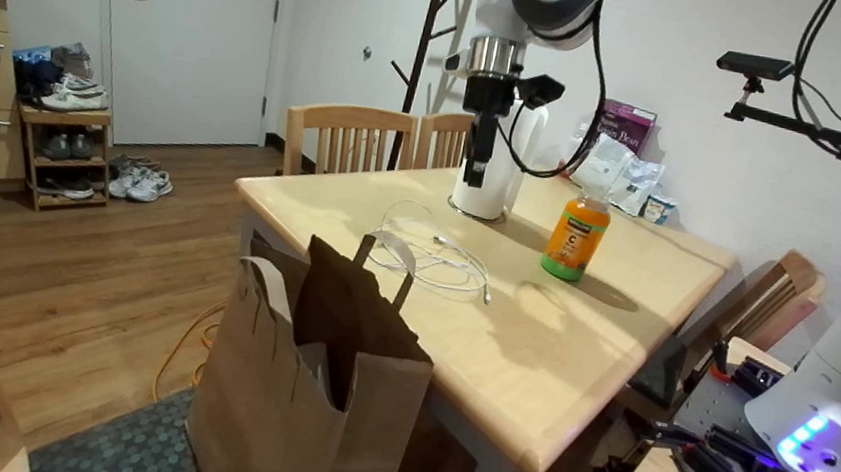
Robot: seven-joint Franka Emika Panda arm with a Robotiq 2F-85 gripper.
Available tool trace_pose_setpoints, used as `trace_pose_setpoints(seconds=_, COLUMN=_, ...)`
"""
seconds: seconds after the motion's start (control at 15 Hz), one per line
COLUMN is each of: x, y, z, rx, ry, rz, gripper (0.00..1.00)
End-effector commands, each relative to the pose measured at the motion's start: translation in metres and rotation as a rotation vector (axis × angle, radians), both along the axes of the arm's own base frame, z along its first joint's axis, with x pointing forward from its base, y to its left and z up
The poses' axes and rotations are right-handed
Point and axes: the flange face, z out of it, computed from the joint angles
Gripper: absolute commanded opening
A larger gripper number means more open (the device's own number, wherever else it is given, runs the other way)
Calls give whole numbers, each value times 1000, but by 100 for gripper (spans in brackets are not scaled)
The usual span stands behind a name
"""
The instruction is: Put the cable in the paper bag
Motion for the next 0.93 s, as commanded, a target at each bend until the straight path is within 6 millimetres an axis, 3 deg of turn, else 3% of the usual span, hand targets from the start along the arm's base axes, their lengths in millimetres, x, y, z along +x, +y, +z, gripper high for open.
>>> trace_pose_setpoints(seconds=0.0, x=12, y=19, z=-52, rx=-56, ry=-20, rz=148, gripper=100)
trace_pose_setpoints(seconds=0.2, x=18, y=29, z=-78, rx=-156, ry=-59, rz=224, gripper=100)
trace_pose_setpoints(seconds=0.4, x=22, y=36, z=-90, rx=-222, ry=-105, rz=280, gripper=100)
trace_pose_setpoints(seconds=0.87, x=37, y=42, z=-75, rx=-329, ry=-292, rz=289, gripper=100)
